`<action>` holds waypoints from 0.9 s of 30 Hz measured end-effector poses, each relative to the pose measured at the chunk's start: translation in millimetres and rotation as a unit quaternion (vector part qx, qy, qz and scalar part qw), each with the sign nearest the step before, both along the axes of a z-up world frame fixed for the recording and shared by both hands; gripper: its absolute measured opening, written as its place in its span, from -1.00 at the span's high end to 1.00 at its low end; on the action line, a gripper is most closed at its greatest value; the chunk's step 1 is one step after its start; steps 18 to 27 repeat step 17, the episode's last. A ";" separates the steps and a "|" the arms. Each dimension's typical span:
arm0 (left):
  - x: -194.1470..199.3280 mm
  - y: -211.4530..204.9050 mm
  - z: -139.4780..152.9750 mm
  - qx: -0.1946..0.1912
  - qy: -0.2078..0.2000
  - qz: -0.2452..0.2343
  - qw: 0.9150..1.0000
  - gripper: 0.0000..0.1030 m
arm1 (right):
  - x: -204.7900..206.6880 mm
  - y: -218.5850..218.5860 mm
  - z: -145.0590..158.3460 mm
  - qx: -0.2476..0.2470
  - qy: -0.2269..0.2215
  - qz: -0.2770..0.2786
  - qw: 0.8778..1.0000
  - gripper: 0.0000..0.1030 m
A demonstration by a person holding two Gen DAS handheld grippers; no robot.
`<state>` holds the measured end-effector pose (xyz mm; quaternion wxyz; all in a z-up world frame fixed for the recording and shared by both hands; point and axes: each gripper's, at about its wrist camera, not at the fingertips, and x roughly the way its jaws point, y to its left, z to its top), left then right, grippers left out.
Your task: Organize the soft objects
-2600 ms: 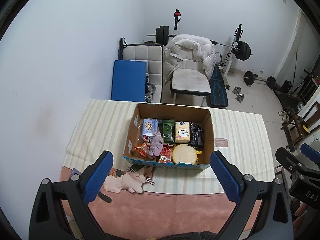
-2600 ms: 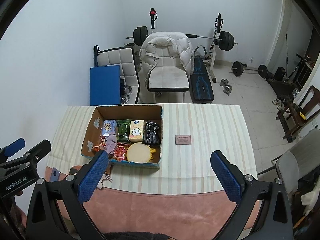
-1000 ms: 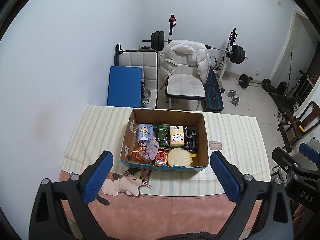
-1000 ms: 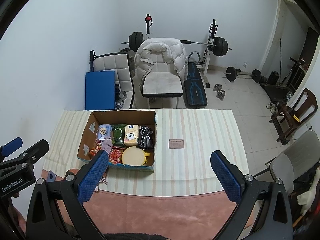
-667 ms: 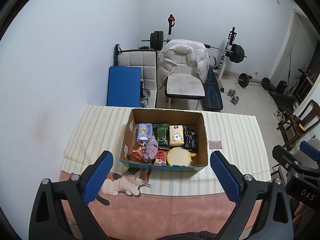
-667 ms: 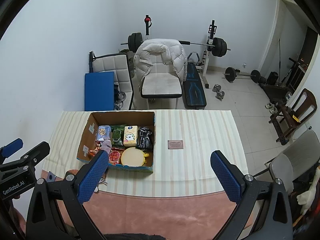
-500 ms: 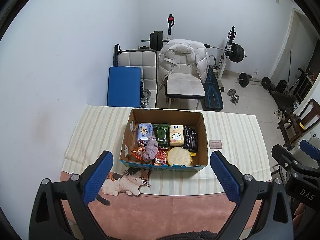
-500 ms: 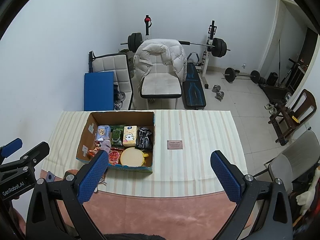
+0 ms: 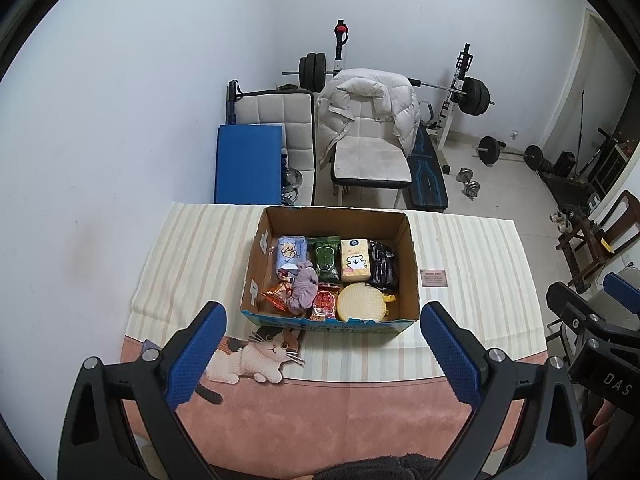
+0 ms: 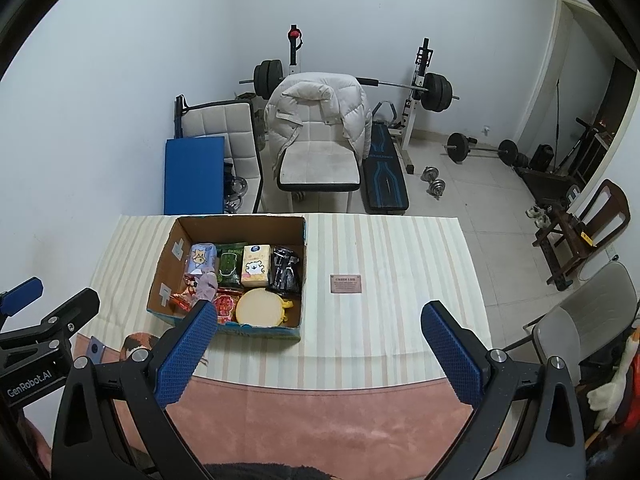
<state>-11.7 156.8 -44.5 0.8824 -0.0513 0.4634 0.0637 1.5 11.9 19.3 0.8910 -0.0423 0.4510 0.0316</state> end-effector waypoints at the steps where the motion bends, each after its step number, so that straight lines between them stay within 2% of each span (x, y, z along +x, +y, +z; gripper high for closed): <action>1: 0.2 0.1 0.0 0.000 0.000 0.000 1.000 -0.94 | -0.3 -0.9 -0.4 0.001 0.000 0.000 1.000 -1.00; 27: -1.1 7.3 9.4 0.003 -0.014 0.003 1.000 -0.94 | -1.4 0.4 -2.2 0.000 -0.001 0.001 1.000 -1.00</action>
